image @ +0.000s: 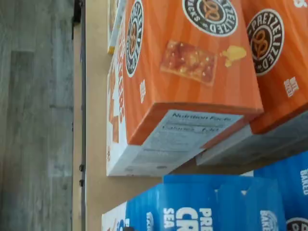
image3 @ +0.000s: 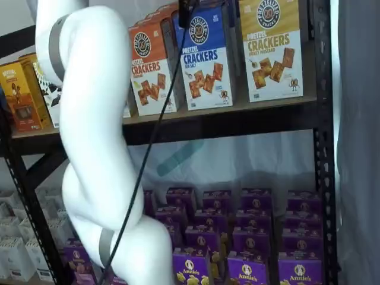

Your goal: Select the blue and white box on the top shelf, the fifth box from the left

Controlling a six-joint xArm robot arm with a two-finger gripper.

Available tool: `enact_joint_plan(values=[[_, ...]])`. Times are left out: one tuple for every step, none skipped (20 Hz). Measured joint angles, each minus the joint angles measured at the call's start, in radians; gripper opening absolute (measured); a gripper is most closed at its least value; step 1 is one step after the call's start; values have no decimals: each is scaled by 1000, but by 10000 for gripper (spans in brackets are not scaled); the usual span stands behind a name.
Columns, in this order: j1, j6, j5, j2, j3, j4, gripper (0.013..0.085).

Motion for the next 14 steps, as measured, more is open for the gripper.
enact_joint_plan(values=[[3, -1, 8, 8, -10, -9, 850], [6, -1, 13, 15, -16, -19, 850], [9, -2, 18, 20, -22, -29, 850], [11, -3, 25, 26, -29, -38, 850], [14, -4, 34, 34, -37, -49, 850], [16, -4, 39, 39, -41, -56, 850], [18, -5, 43, 44, -44, -62, 850], [21, -6, 49, 50, -50, -71, 850], [24, -6, 57, 57, -57, -80, 850], [26, -6, 70, 66, -68, -88, 850], [30, -5, 86, 77, -84, -97, 850], [32, -4, 99, 85, -94, -104, 850], [35, -3, 112, 93, -106, -113, 850], [38, -2, 125, 102, -119, -121, 850]])
